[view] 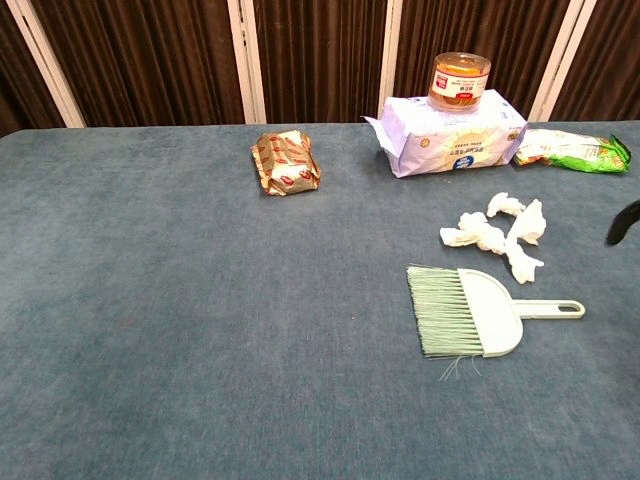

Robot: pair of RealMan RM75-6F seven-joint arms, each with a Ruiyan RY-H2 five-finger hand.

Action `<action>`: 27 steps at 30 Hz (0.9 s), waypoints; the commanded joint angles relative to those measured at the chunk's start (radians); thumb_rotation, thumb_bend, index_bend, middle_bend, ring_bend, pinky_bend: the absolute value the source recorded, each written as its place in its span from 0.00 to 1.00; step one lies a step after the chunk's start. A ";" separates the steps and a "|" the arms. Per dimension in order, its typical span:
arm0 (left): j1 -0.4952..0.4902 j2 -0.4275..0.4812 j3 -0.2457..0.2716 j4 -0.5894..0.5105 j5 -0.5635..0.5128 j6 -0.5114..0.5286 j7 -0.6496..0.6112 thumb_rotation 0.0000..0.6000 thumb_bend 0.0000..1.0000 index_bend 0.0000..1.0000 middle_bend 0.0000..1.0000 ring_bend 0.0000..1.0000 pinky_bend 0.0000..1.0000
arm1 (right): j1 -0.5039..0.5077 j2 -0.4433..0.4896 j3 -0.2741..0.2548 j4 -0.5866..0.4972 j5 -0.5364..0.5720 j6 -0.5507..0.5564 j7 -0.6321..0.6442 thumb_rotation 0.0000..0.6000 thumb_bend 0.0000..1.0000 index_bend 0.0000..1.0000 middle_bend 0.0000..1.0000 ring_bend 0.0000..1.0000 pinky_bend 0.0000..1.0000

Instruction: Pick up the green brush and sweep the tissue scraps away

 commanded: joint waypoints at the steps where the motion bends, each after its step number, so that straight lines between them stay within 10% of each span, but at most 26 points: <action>1: 0.000 0.001 0.001 0.000 0.001 -0.002 -0.002 1.00 0.00 0.00 0.00 0.00 0.02 | 0.045 -0.081 0.002 0.038 0.061 -0.061 -0.092 1.00 0.26 0.36 0.95 0.98 0.92; 27: -0.003 0.008 0.007 -0.004 0.005 -0.013 -0.017 1.00 0.00 0.00 0.00 0.00 0.02 | 0.126 -0.266 0.062 0.164 0.293 -0.089 -0.232 1.00 0.30 0.44 0.95 0.98 0.92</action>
